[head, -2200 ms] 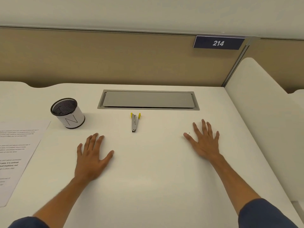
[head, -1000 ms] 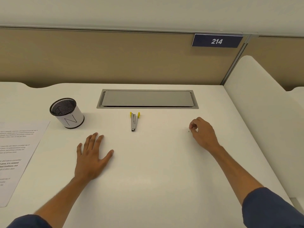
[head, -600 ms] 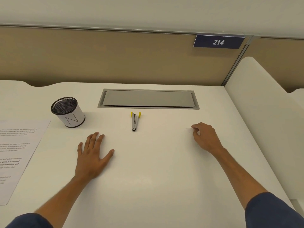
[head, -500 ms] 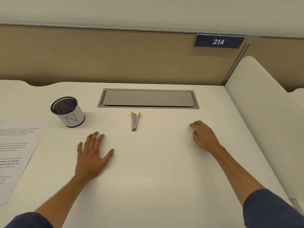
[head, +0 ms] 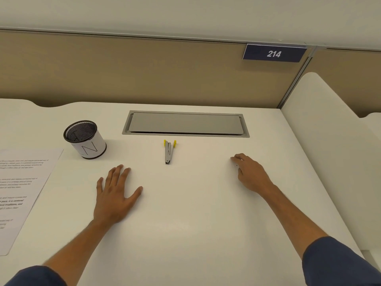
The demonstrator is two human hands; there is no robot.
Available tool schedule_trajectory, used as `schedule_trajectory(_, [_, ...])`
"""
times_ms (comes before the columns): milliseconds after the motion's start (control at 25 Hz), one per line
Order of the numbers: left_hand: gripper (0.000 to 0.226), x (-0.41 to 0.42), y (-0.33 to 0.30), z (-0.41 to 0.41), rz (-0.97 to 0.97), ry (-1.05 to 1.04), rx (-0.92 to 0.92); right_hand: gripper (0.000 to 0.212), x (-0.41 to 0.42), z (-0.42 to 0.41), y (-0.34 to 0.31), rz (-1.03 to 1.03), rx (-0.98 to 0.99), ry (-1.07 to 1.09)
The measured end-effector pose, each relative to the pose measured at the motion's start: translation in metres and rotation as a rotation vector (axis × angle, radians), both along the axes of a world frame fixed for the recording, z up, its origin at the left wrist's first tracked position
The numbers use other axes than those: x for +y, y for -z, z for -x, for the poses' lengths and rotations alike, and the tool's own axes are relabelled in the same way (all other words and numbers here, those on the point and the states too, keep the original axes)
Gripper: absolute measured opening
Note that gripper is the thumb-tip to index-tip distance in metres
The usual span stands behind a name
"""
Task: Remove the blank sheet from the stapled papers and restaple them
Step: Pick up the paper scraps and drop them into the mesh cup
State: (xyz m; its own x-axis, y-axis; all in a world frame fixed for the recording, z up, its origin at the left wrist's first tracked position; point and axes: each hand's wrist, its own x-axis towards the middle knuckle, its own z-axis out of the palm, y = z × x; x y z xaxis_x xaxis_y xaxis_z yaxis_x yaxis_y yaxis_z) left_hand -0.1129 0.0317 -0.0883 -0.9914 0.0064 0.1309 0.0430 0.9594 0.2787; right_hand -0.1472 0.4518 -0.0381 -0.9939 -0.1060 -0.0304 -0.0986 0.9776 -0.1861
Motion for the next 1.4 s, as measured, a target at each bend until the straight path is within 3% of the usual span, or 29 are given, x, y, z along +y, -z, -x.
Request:
schedule_trajectory(200, [0.082,0.000,-0.001,0.001,-0.003,0.001,0.001,0.039,0.003,-0.006,0.005,-0.012,0.058,-0.049])
schedule_trajectory(360, [0.081,0.000,0.001,0.000,0.000,-0.001,-0.001,0.029,0.009,-0.006,0.003,0.165,0.159,0.140])
schedule_trajectory(520, [0.081,0.000,0.001,0.001,-0.002,-0.003,-0.003,0.018,0.009,-0.002,0.005,0.192,0.078,0.250])
schedule_trajectory(960, [0.081,0.000,0.000,0.001,0.006,-0.003,-0.008,0.018,0.000,0.004,0.006,0.237,0.121,0.255])
schedule_trajectory(1240, [0.082,-0.001,0.000,0.001,0.006,-0.001,-0.005,0.018,0.004,0.008,0.005,0.234,0.005,0.165])
schedule_trajectory(1400, [0.082,0.000,0.000,0.001,0.001,-0.004,-0.004,0.017,-0.004,0.009,0.008,0.186,0.087,0.191])
